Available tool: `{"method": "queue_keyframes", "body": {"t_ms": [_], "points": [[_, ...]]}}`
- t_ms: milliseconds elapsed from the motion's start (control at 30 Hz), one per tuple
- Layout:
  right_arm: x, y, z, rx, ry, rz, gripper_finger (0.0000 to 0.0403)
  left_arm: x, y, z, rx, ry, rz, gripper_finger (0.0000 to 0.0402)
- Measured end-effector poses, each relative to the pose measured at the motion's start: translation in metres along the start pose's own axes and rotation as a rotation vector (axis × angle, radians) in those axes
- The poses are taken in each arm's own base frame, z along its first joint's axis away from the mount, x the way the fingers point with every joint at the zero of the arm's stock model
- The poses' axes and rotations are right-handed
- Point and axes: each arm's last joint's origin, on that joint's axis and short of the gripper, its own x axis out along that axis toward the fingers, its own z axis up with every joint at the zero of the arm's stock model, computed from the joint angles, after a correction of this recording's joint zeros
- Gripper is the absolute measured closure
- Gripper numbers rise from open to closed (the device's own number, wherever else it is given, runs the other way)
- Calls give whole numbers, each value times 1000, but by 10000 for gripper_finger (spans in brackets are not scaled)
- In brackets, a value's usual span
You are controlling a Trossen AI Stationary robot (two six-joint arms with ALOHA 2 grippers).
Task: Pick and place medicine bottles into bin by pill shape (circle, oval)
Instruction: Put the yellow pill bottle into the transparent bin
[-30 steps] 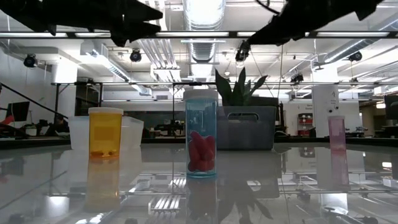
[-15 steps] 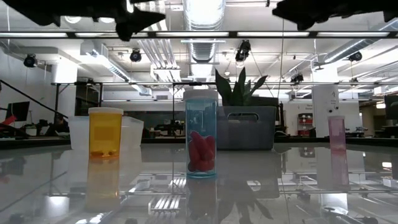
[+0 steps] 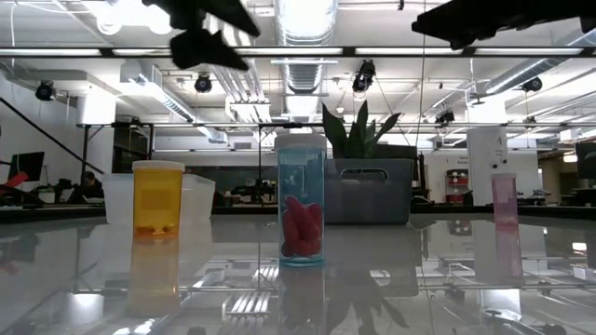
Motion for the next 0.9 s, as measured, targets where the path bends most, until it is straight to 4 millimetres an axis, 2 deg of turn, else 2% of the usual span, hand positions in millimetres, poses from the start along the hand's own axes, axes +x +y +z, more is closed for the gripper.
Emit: {"method": "queue_keyframes", "body": {"t_ms": [100, 200, 367, 533, 900], "points": [[1, 0, 0, -39, 2, -7, 268, 0, -9, -1, -105, 174, 23, 116], [0, -1, 0, -42, 2, -23, 275, 4, -19, -10, -214, 311, 71, 116], [0, -1, 0, -42, 3, -26, 284, 13, -29, -38, -387, 492, 242, 116], [0, -1, 0, -42, 6, -25, 289, 25, -42, -57, -478, 545, 334, 116], [0, -1, -1, -45, 9, -25, 294, 55, -59, -53, -512, 622, 441, 116]]}}
